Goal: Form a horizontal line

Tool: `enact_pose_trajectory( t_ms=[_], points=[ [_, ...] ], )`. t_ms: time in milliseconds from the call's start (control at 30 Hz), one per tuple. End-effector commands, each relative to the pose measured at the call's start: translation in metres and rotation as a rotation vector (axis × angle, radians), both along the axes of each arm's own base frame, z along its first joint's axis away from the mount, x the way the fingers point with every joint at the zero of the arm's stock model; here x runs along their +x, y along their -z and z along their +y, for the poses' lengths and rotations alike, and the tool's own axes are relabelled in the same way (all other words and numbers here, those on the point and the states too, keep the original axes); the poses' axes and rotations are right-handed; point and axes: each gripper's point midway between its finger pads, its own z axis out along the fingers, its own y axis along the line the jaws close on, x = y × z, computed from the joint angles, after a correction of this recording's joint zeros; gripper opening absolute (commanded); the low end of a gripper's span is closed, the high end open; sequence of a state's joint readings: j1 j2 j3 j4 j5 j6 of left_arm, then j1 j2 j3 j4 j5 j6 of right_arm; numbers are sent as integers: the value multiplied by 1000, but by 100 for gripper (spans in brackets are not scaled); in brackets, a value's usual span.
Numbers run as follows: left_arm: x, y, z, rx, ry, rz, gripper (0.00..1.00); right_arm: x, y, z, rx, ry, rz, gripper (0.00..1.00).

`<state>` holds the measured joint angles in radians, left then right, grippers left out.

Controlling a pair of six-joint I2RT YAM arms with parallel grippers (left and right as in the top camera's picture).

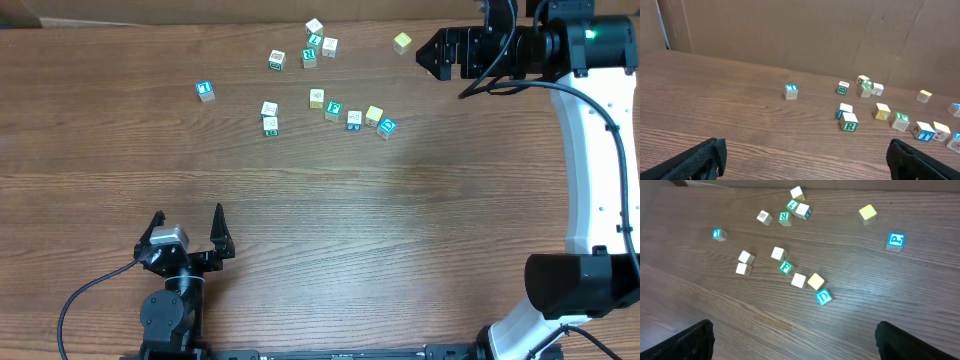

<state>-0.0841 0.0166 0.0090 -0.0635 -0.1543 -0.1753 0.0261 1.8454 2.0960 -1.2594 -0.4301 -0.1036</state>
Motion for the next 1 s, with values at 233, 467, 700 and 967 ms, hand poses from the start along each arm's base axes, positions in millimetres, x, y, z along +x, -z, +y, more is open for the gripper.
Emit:
enact_pose_trajectory(
  t_ms=[233, 467, 700, 967],
  points=[
    [0, -1, 2, 21, -6, -6, 100, 6, 35, 20, 76, 10, 78, 95],
    [0, -1, 2, 21, -6, -6, 99, 12, 72, 46, 111, 12, 108, 69],
    [0, -1, 2, 21, -6, -6, 100, 13, 110, 65, 130, 42, 139, 26],
    [0, -1, 2, 21, -6, -6, 100, 15, 148, 83, 162, 114, 151, 6]
  ],
)
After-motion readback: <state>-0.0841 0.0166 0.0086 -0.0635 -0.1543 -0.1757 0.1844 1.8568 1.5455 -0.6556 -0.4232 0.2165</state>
